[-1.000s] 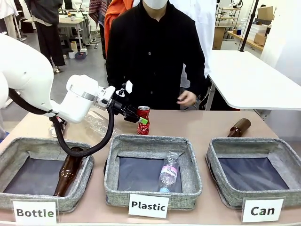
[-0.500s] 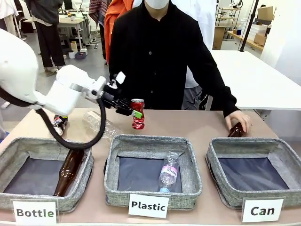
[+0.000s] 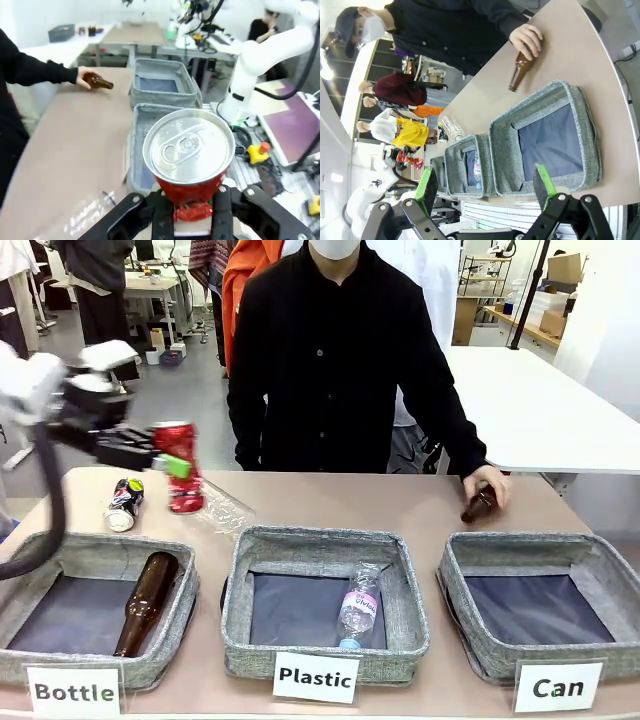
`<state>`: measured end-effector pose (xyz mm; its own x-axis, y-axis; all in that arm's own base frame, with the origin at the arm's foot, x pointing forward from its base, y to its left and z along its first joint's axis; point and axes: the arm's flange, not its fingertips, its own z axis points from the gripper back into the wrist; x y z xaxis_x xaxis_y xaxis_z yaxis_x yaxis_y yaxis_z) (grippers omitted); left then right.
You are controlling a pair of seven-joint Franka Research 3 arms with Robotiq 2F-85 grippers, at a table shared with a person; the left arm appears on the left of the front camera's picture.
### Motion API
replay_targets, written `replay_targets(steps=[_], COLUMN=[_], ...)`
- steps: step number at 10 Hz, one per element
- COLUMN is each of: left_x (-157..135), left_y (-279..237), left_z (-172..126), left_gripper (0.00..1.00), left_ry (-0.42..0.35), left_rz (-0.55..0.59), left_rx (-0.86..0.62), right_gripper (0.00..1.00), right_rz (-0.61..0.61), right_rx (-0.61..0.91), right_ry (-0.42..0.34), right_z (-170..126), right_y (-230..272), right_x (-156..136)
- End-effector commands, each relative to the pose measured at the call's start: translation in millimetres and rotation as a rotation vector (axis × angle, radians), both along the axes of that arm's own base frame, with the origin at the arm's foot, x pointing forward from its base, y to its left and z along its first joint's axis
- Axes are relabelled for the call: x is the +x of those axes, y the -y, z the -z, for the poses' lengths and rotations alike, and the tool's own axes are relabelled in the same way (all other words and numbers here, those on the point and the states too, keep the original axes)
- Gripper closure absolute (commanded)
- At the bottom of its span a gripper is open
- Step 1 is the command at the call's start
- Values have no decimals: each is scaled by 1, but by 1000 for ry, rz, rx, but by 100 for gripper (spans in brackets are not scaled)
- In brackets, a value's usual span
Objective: Sort the can waste into the basket.
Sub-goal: Pick up the can waste from the table and place it in the right Fabric basket.
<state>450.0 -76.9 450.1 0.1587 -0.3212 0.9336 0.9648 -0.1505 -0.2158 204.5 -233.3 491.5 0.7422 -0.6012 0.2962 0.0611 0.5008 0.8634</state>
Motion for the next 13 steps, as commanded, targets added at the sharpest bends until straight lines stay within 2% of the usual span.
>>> replay_targets(steps=[1, 3, 4, 5, 6, 7, 8, 9, 10, 11, 12, 13], left_x=[-62, -119, -139, -138, -119, -119, -137, -93, -75, -72, -65, -81], left_y=[-48, -91, -108, -133, -107, -107, -132, -118, -86, -52, -52, -91], left_z=[-19, -15, -14, -17, -13, -13, -16, -4, -2, -14, -43, -55], left_gripper=[100, 100, 100, 100, 100, 100, 74, 74, 74, 74, 74, 74], left_ry=[57, 31, 62, 165, 71, 71, 125, 107, 159, 192, 216, 213], left_rz=[-145, -279, -383, -540, -289, -289, -413, -278, -174, -77, -33, -125], left_rx=[5, 95, 150, 149, 76, 76, 114, 123, 171, 235, 302, 346], right_gripper=[0, 0, 0, 0, 0, 0, 0, 0, 0, 0, 0, 0], right_rz=[-8, -8, -8, -8, -8, -8, -8, -8, -8, -8, -8, -8], right_rx=[3, 3, 3, 3, 3, 3, 3, 3, 3, 3, 3, 3], right_ry=[35, 35, 35, 35, 35, 35, 35, 35, 35, 35, 35, 35], right_z=[-1, -1, -1, -1, -1, -1, -1, -1, -1, -1, -1, -1], right_y=[2, 2, 2, 2, 2, 2, 2, 2, 2, 2, 2, 2], right_x=[1, 1, 1, 1, 1, 1, 1, 1, 1, 1, 1, 1])
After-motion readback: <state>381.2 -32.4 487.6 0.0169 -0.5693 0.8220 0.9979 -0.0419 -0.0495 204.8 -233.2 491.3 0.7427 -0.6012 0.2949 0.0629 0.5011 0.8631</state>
